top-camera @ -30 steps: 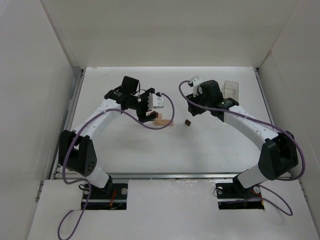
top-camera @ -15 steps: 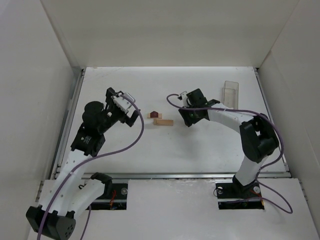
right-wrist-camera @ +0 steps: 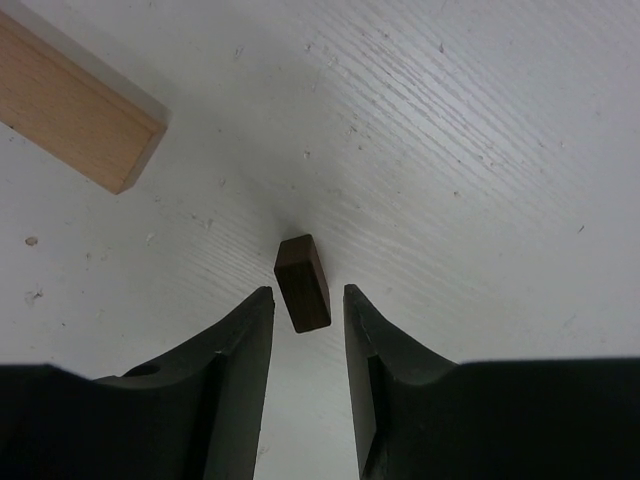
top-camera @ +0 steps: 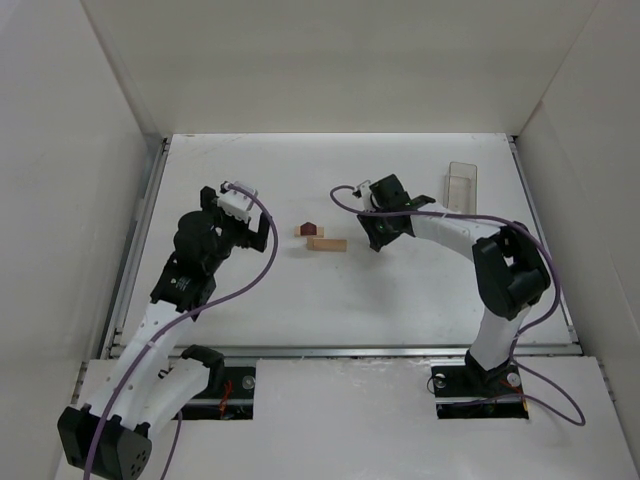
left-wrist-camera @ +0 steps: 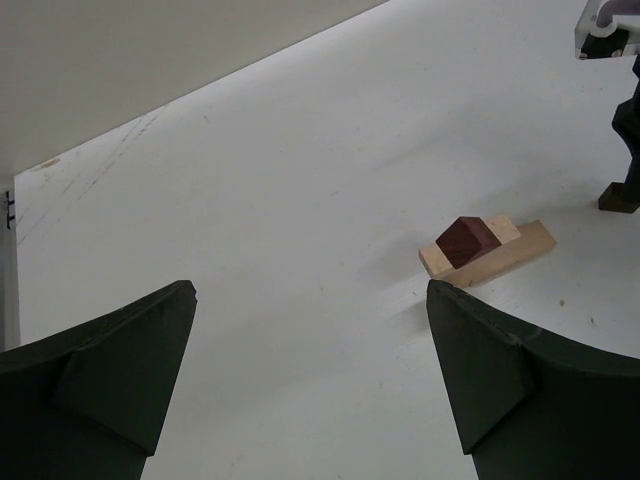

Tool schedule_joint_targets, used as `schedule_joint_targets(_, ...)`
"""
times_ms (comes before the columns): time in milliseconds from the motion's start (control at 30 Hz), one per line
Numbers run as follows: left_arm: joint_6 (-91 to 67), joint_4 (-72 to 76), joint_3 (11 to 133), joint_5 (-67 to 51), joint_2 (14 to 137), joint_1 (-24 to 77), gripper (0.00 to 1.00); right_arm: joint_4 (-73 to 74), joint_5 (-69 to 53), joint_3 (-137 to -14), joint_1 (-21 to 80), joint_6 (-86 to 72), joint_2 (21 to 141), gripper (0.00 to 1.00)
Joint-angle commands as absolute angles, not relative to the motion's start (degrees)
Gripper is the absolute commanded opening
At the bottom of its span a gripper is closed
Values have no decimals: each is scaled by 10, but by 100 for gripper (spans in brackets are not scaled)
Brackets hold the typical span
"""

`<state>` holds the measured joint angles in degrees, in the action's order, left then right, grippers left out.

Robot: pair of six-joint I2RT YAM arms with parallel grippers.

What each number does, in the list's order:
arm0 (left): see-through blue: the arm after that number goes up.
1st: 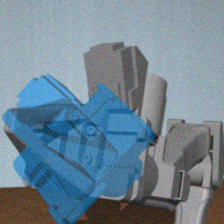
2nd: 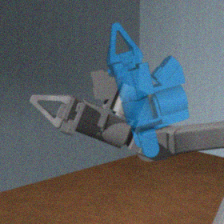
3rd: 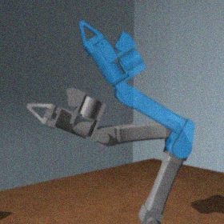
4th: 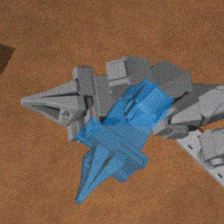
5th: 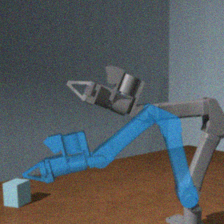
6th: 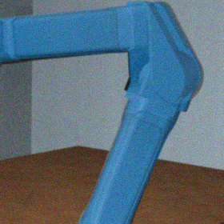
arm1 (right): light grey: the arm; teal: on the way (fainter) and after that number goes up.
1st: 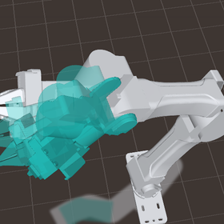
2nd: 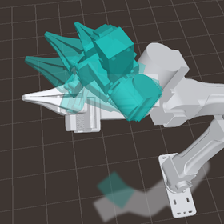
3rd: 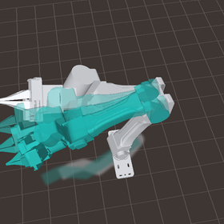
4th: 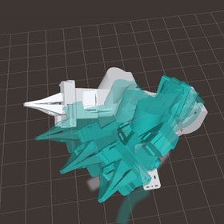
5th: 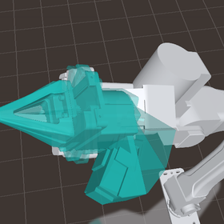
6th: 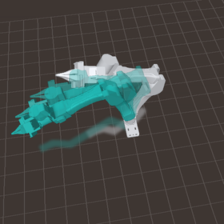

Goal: Build the wood block tower

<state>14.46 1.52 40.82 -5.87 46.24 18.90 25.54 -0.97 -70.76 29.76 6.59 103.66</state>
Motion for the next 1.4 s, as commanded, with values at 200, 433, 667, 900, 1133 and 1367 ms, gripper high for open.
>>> schedule_joint_targets(200,129,60,405,-65,448,189,100,255,-19,-732,313,71,1056,35)
schedule_joint_targets(433,134,60,405,-70,448,189,100,270,-25,-748,313,70,1068,17)
schedule_joint_targets(667,134,65,405,-70,448,189,100,316,-24,-823,313,-128,1079,0)
schedule_joint_targets(900,116,90,376,-30,429,189,100,309,13,-828,344,-329,1069,0)
schedule_joint_targets(1133,97,102,336,-14,400,189,100,337,124,-845,373,-398,1085,0)
schedule_joint_targets(1367,97,107,325,-9,388,189,100,395,179,-874,395,-423,1115,0)
